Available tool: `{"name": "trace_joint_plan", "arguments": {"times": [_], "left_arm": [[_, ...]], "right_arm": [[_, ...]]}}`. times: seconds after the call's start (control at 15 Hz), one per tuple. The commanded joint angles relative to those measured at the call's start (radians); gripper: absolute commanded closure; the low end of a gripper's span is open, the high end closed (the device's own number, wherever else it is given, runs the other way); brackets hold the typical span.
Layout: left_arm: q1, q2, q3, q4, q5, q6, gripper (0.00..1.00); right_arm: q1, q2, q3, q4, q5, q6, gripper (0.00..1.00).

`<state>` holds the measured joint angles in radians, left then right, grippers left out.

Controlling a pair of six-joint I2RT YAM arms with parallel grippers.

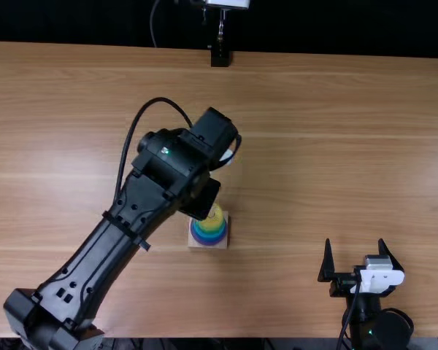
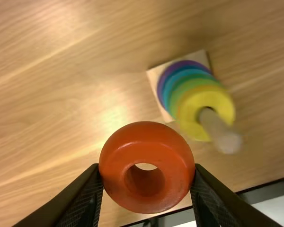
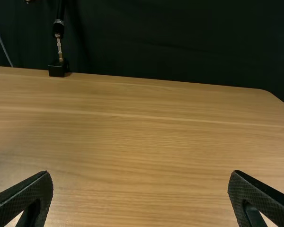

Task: Build the Hanoi tower: stack the rings onto the peg from bottom to top in this color order: purple, dark blue, light blue, dark green, light green, yellow, orange.

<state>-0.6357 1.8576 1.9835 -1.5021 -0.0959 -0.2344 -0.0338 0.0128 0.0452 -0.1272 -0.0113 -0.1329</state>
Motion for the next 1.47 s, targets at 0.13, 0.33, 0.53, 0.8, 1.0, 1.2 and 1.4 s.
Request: {"name": "trace_joint_plan", "arguments": {"times": [0.13, 0.33, 0.53, 0.8, 1.0, 1.2, 1.4], "left_arm": [[-0.062, -0.024, 0.06, -0.002, 0.006, -0.067, 1.0], [-0.085, -0.02, 0.058, -0.002, 0.006, -0.067, 1.0], [-0.096, -0.011, 0.06, -0.002, 0.008, -0.069, 1.0], [-0.104, 0.012, 0.06, 0.002, 0.008, -0.069, 1.0], [-0.104, 0.037, 0.06, 0.009, 0.008, -0.069, 1.0], [-0.104, 0.06, 0.061, 0.011, 0.008, -0.067, 1.0], [-0.104, 0.063, 0.058, 0.013, 0.008, -0.069, 1.0]], "right_arm": [[-0.009, -0.013, -0.028, -0.006, 0.002, -0.003, 0.0], [-0.009, -0.013, -0.03, -0.006, 0.002, -0.003, 0.0], [-0.009, -0.013, -0.028, -0.006, 0.002, -0.001, 0.0], [-0.009, -0.013, -0.028, -0.006, 0.002, -0.001, 0.0], [-0.009, -0.013, -0.03, -0.006, 0.002, -0.003, 0.0], [-0.009, -0.013, -0.028, -0.006, 0.002, -0.001, 0.0], [-0.009, -0.013, -0.03, -0.006, 0.002, -0.001, 0.0]]}}
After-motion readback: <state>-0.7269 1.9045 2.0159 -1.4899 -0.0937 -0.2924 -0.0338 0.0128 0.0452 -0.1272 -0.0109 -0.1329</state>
